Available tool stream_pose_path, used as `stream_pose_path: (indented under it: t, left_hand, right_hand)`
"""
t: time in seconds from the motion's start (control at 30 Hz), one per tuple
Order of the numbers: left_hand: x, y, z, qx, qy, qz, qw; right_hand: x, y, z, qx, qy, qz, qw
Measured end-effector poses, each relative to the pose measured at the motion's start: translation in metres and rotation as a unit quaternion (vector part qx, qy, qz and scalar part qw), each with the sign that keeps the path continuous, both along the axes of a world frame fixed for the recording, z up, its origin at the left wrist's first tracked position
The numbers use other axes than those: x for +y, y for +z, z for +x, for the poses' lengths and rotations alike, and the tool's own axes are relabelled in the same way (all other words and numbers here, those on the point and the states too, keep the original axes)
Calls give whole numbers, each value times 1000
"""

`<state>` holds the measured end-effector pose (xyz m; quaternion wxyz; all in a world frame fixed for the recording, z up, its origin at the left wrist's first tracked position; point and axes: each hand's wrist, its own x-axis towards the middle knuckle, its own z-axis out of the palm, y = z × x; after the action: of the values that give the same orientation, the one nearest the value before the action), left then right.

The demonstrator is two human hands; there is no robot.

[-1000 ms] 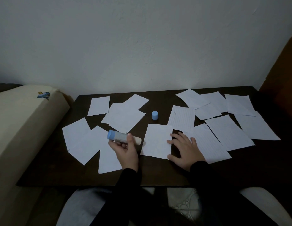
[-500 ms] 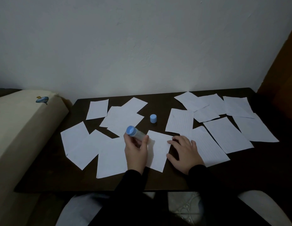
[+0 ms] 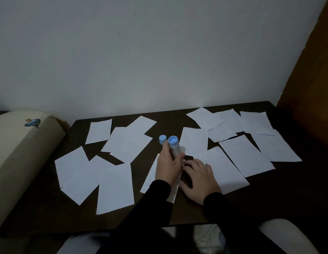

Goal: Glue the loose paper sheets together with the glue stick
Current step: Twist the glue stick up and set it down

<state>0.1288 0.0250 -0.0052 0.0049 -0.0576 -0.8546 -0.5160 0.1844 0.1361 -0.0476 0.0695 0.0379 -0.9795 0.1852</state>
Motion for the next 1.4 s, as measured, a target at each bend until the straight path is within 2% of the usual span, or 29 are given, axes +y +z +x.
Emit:
stream_pose_path:
  t: [0.23,0.73,0.83,1.0,1.3,1.4]
  left_hand:
    - [-9,-3,-12,44,-37,-68,996]
    - [-45,0,-32,-14,70,-45,996]
    - [-51,-2,-30,4,108,-2,994]
    - [-78,3,-17,23,234,182,955]
    - [-118,-3,5,3,165,165,973]
    - [-121,-7,8,0,169,136,976]
  right_hand:
    - [-1,2,0,-9,-8,4,1000]
    - [-2,6,-1,-48,-18,20,998]
    - [-3,7,-1,-58,-16,15,998]
    - [-3,6,0,-52,-11,14,998]
    - [-4,2,1,9,-53,1,999]
    - [-3,2,-1,-4,-9,7,1000]
